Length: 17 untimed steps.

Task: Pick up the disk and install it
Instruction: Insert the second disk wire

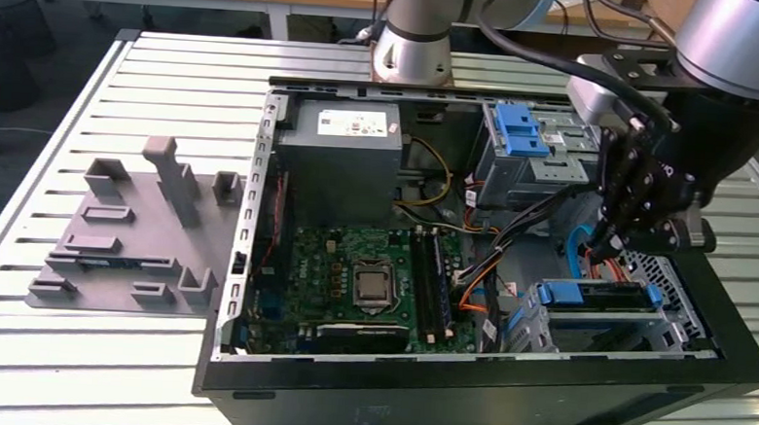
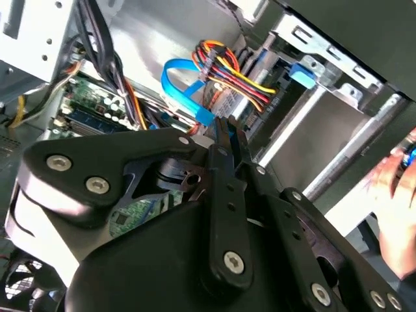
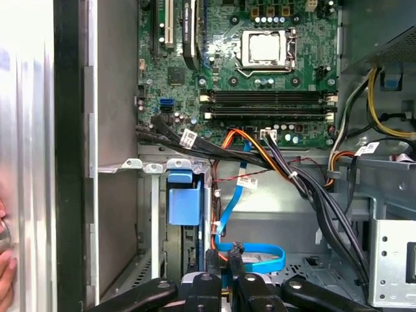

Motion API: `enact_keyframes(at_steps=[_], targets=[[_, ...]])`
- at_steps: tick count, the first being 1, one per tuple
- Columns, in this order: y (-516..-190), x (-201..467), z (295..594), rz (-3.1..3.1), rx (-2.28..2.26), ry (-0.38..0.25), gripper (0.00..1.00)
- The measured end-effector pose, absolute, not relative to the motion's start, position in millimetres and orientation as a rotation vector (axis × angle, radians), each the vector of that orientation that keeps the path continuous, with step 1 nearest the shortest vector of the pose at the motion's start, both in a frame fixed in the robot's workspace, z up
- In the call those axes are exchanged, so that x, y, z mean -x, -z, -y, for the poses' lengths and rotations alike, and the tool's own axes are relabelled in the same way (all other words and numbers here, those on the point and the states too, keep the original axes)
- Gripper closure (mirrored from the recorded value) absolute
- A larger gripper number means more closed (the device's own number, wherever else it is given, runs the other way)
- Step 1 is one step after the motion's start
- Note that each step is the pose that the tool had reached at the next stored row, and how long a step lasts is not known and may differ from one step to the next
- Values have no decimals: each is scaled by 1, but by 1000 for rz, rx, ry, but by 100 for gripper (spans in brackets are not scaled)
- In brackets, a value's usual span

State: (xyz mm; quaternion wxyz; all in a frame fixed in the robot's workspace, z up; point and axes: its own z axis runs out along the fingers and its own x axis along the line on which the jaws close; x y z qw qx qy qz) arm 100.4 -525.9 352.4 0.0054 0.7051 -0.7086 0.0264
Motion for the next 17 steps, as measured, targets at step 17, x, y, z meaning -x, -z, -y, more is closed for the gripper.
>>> enact_keyframes(at_steps=[17], targets=[[-345,-100,537,2193,-2250,-67,84]])
